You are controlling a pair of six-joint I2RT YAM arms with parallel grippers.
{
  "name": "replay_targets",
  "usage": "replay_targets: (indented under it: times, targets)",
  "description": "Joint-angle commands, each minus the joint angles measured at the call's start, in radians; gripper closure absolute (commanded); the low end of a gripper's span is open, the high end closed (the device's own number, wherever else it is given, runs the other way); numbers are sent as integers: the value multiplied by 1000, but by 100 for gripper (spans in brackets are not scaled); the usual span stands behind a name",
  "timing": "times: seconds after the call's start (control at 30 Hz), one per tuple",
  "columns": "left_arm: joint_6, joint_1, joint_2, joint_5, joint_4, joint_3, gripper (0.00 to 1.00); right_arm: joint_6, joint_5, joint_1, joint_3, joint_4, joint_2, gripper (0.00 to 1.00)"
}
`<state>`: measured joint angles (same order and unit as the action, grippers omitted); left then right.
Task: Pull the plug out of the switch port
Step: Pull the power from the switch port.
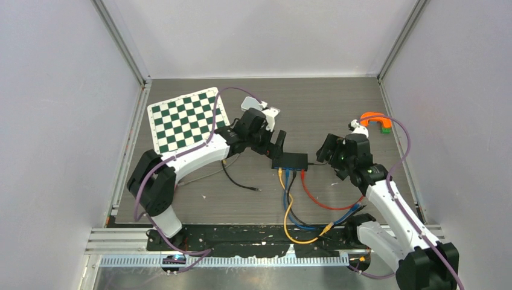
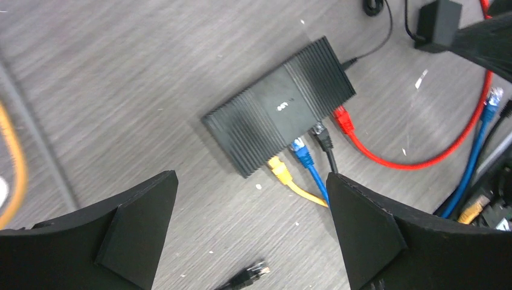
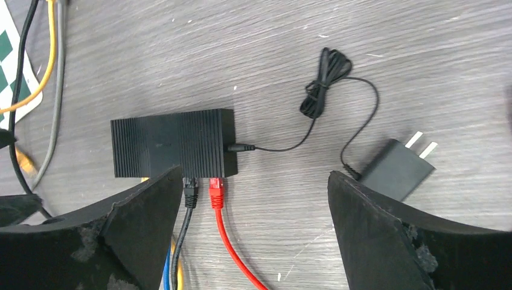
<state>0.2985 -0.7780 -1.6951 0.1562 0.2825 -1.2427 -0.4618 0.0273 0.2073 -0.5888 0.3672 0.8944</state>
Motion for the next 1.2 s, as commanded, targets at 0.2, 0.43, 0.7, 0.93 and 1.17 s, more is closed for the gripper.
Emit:
replay_targets:
  times: [0.2,0.43,0.7,0.93,1.17]
  targets:
    - [-74,24,227,-321,-206,76,0,-91,202,-5,72,-78,-141,4]
    - [-294,30,165,-257,-191,12,0,-72,150,-5,114,-178,-192,4]
    - [-598,33,94,156,-126,-33,1,-176,178,-5,201,-207,-283,11]
    - [-726,33,2,330,75,-128,0,-192,45,-5,244,-186,-315,14]
    - [-754,32,-108,321,131,-188,1,-208,-43,-5,252,-146,-259,13]
